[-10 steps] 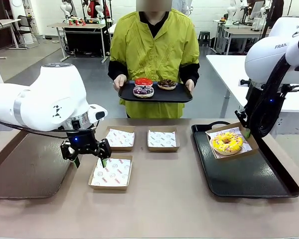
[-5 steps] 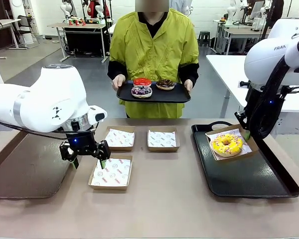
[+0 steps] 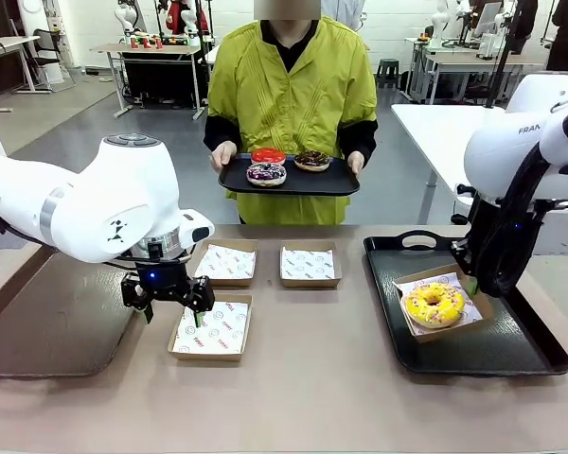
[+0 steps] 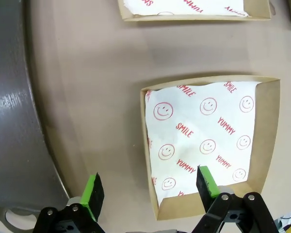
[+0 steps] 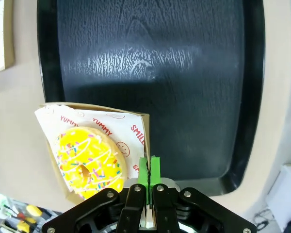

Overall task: Individually package the donuts and arrange them on the tray.
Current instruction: Place the picked Paper togo box on the Handle tray while simultaneously picking up another Paper togo box from the table with the other hand.

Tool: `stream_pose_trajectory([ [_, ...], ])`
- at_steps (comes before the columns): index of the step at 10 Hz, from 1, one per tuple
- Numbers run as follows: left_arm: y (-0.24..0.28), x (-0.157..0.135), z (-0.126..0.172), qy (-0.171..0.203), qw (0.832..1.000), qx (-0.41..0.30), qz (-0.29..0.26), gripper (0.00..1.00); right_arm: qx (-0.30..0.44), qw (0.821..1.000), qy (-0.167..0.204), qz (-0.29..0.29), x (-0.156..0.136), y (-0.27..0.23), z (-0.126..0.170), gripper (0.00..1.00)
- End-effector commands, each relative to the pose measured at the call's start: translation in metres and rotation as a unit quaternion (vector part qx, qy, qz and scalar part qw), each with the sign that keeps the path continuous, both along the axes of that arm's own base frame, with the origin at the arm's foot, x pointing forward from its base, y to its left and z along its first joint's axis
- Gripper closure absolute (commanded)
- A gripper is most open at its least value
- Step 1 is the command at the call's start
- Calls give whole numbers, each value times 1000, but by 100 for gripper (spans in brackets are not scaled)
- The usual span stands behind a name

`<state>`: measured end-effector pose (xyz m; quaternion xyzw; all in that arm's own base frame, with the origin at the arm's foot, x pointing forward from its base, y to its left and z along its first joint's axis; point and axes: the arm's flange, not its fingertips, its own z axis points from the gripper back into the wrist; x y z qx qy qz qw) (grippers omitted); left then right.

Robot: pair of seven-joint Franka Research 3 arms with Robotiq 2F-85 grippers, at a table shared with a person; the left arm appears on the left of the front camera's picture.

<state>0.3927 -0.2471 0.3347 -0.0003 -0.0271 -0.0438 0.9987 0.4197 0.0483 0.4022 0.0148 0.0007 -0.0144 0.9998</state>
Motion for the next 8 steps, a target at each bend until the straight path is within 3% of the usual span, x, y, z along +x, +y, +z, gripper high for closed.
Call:
stream_pose_trajectory([
  [1, -8, 5, -5, -12, 1000, -11, 16, 0, 19, 1000, -17, -9, 0, -1, -8, 99],
  [5, -8, 8, -8, -7, 1000, -16, 18, 0, 26, 999, -11, -15, 10, 1, -20, 99],
  [8, -7, 10, -9, -4, 1000, -20, 19, 0, 23, 999, 15, -20, 18, 2, -31, 99],
])
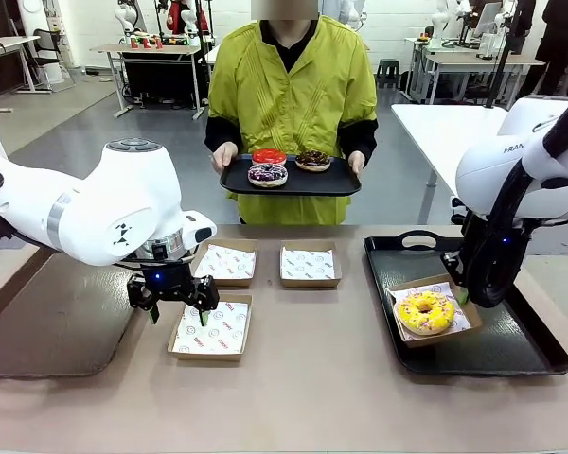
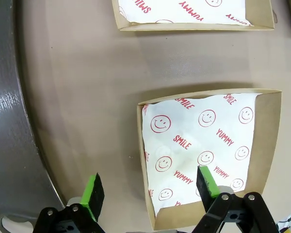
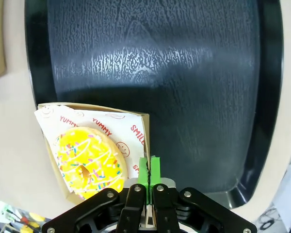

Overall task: Individually package the donuts and arrange them on the tray.
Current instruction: Place the picked Paper togo box on the Handle tray while simultaneously picking up another Paper togo box from the table with the other hand.

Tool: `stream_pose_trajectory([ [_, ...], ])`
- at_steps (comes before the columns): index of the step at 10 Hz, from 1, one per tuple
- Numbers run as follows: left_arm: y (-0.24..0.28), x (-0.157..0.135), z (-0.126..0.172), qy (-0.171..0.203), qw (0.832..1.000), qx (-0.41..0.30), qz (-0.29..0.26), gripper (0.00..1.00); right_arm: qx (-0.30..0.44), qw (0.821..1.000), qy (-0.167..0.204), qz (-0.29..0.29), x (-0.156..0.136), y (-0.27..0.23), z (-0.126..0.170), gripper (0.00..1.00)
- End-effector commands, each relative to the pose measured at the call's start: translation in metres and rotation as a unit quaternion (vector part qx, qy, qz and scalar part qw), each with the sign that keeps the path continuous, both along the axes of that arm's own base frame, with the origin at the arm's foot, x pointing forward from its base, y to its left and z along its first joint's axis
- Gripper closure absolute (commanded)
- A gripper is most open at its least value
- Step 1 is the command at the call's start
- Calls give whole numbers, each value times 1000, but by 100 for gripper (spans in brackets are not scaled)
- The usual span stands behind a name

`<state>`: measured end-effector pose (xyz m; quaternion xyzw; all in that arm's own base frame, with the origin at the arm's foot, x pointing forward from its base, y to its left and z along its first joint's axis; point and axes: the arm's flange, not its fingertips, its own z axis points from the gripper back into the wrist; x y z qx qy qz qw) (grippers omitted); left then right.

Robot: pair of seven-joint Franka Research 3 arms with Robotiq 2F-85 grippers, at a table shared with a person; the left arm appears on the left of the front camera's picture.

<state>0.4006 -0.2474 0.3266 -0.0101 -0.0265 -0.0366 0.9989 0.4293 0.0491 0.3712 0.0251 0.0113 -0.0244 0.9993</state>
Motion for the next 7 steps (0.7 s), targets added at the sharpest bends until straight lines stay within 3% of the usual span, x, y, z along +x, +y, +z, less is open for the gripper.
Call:
stream_pose_trajectory([
  [1, -6, 2, -1, -5, 1000, -11, 11, 0, 12, 1000, 6, -12, 9, 1, -1, 99],
  [5, -6, 4, -2, 4, 1000, -23, 10, 0, 7, 1000, 18, -14, 13, 4, -6, 99],
  [6, -6, 4, -1, 7, 1000, -24, 2, 60, 8, 1000, 22, -9, 13, 4, -6, 39],
  [7, -5, 5, -1, 13, 1000, -28, 4, 60, 9, 1000, 24, -9, 13, 4, -5, 39],
])
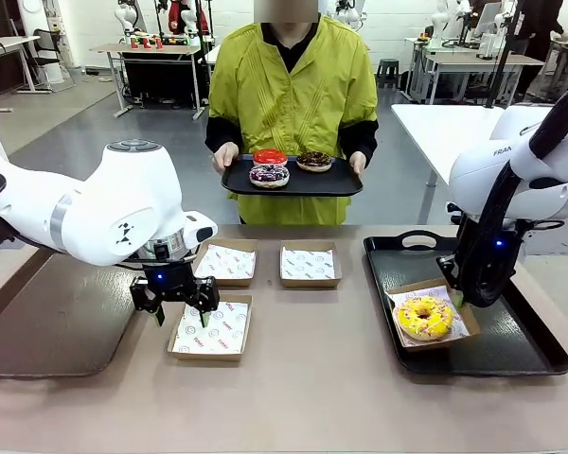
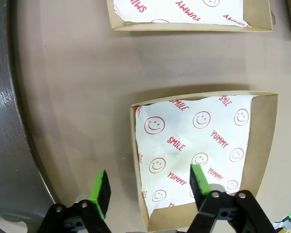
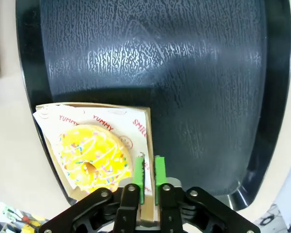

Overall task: Individually package the donuts and arrange them on the tray.
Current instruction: Place the picked Paper togo box on the Handle tray while simultaneously picking up another Paper togo box from the table with the other hand.

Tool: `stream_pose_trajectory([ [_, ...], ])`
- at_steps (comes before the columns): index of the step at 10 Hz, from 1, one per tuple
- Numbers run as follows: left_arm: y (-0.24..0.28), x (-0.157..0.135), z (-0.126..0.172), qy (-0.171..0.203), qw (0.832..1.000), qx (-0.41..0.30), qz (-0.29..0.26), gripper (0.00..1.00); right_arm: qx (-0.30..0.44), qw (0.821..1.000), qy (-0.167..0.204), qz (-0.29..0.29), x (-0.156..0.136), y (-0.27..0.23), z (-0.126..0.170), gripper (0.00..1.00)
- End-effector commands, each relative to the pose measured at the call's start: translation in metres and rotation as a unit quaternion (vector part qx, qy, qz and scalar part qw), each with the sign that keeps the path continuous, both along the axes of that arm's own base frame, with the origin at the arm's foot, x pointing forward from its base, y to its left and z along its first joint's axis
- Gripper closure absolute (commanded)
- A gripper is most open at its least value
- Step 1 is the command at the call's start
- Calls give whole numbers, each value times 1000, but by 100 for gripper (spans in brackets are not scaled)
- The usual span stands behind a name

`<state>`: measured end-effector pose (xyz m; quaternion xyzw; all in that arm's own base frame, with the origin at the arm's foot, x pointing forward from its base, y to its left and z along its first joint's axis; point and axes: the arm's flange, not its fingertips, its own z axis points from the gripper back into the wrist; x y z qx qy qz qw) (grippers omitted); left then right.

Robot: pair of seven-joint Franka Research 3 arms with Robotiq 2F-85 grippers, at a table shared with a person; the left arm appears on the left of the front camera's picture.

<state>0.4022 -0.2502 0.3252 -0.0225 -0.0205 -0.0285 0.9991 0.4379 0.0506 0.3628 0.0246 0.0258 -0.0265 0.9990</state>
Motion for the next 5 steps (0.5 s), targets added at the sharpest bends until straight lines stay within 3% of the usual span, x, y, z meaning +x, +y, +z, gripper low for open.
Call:
stream_pose_trajectory([
  [1, -1, 4, 2, 5, 1000, -16, -3, 100, 11, 1000, 10, -9, 4, 3, 4, 0],
  [2, 0, 4, 3, 4, 1000, -17, -2, 66, 11, 1000, 9, -11, 4, 2, 5, 37],
  [3, 1, 5, 3, 5, 1000, -18, -1, 100, 14, 1000, 7, -12, 4, 2, 7, 0],
  [5, 2, 7, 0, 11, 1000, -16, -2, 96, 20, 1000, 7, -13, 4, 0, 7, 0],
])
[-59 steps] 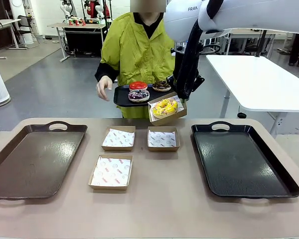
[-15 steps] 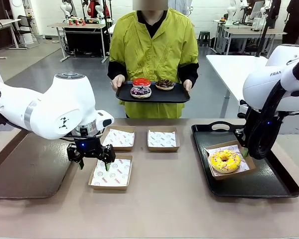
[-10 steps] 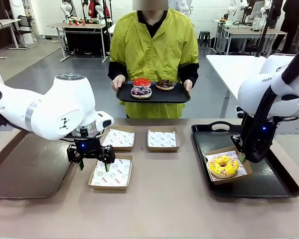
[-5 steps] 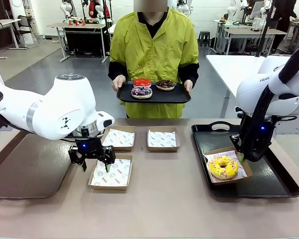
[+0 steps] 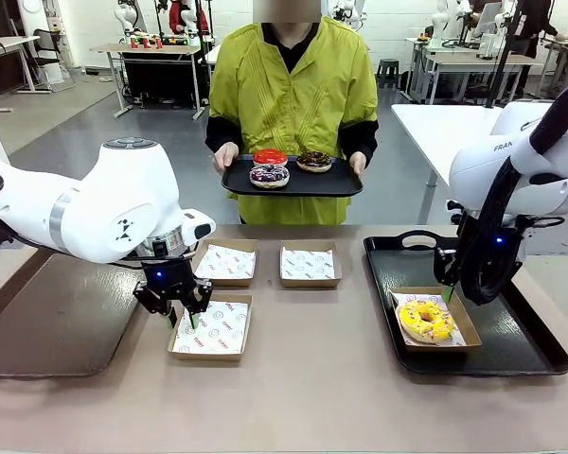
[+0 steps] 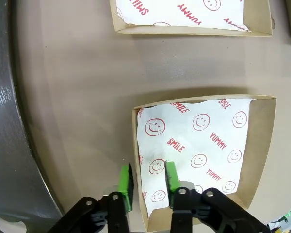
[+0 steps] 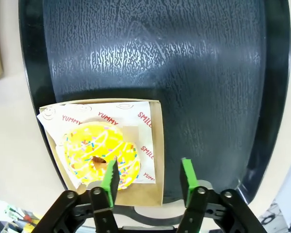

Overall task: Individually package the donuts and arrange them on the tray.
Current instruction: Place the picked Paper togo box on the Handle tray while simultaneously picking up another Paper togo box from the table with the other hand.

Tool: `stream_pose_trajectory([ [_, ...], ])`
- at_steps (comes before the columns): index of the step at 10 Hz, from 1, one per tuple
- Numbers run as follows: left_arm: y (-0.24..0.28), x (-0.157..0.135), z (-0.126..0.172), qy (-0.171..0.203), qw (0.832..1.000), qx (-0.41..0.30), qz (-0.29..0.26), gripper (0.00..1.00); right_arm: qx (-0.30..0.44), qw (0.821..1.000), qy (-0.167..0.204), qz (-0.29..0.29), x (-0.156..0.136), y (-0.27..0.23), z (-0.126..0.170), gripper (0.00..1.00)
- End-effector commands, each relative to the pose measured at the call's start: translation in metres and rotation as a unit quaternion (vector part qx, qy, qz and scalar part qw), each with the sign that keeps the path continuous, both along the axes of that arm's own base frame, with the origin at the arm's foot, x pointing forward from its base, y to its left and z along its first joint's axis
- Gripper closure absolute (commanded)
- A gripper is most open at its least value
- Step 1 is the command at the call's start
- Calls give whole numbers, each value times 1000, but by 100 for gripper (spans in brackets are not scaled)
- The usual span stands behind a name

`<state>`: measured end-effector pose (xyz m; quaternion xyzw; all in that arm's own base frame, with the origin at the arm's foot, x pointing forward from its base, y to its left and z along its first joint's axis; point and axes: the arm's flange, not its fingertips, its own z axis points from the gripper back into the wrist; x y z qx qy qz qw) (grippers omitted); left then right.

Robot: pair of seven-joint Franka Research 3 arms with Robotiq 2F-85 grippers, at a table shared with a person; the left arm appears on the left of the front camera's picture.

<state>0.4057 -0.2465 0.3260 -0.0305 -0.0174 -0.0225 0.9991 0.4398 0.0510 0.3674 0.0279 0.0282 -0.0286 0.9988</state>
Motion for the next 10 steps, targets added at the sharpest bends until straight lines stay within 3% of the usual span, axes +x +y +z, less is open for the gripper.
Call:
stream_pose_trajectory([
  [1, 0, 4, -2, 9, 1000, -7, -7, 100, 19, 1000, 5, -11, 1, -1, 3, 0],
  [6, 3, 4, -2, 12, 1000, 5, 1, 100, 29, 1000, -4, -8, -4, -3, 11, 0],
  [8, 6, -3, 22, -1, 1000, -2, 15, 100, 142, 988, 9, 66, -20, -28, 40, 0],
  [10, 12, -11, 69, -26, 1000, -4, 13, 100, 272, 959, -23, 72, -42, -88, 77, 0],
])
